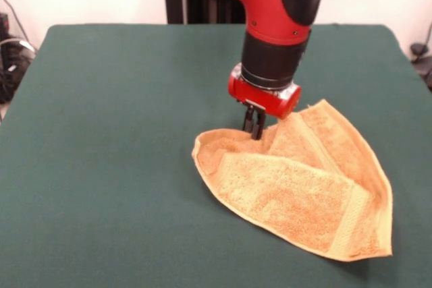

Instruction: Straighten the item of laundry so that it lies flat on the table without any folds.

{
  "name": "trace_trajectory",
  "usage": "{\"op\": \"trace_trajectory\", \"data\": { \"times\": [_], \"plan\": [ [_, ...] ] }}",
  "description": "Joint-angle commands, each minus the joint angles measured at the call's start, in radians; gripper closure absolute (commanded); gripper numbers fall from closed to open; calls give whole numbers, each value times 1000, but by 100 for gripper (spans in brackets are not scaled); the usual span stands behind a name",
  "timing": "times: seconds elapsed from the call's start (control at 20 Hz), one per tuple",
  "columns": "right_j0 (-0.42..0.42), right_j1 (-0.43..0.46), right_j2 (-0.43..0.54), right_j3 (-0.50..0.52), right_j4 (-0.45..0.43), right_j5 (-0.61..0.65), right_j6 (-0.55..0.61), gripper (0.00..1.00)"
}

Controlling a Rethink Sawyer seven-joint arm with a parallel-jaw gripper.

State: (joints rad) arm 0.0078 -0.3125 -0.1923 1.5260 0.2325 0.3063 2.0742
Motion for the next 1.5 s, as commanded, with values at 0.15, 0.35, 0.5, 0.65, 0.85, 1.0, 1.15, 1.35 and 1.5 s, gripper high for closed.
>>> {"op": "trace_trajectory", "data": {
  "times": [0.15, 0.35, 0.5, 0.65, 0.85, 1.0, 1.15, 1.35, 1.5],
  "plan": [
    [-35, 76, 123, -41, -47, 7, 39, 100],
    [-21, 72, 102, -25, 1, -11, 122, 100],
    [-21, 67, 89, -28, -11, -3, 110, 100],
    [-42, 57, 76, -43, -42, 48, 56, 100],
    [-73, 50, 67, -83, -92, 123, -28, 100],
    [-102, 35, 73, -112, -138, 191, -92, 100],
    [-133, 33, 98, -140, -179, 224, -128, 100],
    [-175, -23, 128, -116, -232, 294, -171, 100],
    [-197, -45, 140, -107, -271, 323, -184, 100]
  ]
}}
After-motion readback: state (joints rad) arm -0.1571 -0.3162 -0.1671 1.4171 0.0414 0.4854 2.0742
